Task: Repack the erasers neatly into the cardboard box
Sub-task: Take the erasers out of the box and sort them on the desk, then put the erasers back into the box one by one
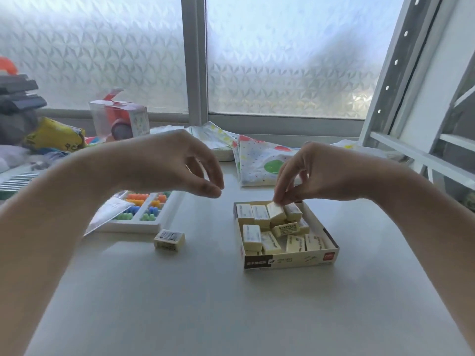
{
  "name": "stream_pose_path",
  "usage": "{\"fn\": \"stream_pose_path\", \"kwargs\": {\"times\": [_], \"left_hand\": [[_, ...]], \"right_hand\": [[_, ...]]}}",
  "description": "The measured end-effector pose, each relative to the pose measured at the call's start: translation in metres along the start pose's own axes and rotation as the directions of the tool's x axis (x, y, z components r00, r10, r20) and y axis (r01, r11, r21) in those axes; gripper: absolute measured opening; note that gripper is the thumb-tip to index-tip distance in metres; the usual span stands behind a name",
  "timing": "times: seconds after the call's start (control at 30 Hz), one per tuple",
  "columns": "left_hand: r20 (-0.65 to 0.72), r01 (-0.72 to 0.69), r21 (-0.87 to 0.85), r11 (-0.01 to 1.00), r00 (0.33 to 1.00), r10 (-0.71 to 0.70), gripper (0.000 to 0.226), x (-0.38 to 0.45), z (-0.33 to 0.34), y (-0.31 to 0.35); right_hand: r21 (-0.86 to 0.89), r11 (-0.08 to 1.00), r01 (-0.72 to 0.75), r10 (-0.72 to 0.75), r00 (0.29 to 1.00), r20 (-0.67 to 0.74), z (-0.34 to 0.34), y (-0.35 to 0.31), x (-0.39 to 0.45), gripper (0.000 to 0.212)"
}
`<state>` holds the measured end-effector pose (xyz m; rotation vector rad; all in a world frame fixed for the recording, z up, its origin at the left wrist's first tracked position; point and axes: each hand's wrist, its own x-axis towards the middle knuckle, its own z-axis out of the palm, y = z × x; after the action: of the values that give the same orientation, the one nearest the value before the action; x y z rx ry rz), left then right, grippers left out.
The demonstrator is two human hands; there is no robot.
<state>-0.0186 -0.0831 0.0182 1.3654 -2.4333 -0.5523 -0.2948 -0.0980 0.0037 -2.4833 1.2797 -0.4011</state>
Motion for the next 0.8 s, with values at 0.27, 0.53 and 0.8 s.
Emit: {"fn": "stream_pose_path", "kwargs": {"times": [0.27, 0.53, 0.8], "left_hand": [[0.389, 0.167, 0.320, 0.933, 0.874, -0.291, 0.044, -0.009, -0.005, -0.005], [0.360, 0.122, 0.311, 0.943, 0.903, -0.235, 0.027, -0.004, 0.005, -0.001], [0.018, -0.115, -0.368, 0.923, 0.991, 0.130, 0.030, 0.005, 0.027, 0.023]], "right_hand": [[-0.078, 0.993, 0.089, -0.092, 0.995, -0.033, 0.011, -0.011, 0.002, 0.019], [-0.028, 0.994, 0.108, -0.111, 0.974, -0.197, 0.004, -0.012, 0.001, 0.016], [-0.041, 0.998, -0.044, 0.043, 0.998, -0.037, 0.001, 0.006, 0.004, 0.014]]}}
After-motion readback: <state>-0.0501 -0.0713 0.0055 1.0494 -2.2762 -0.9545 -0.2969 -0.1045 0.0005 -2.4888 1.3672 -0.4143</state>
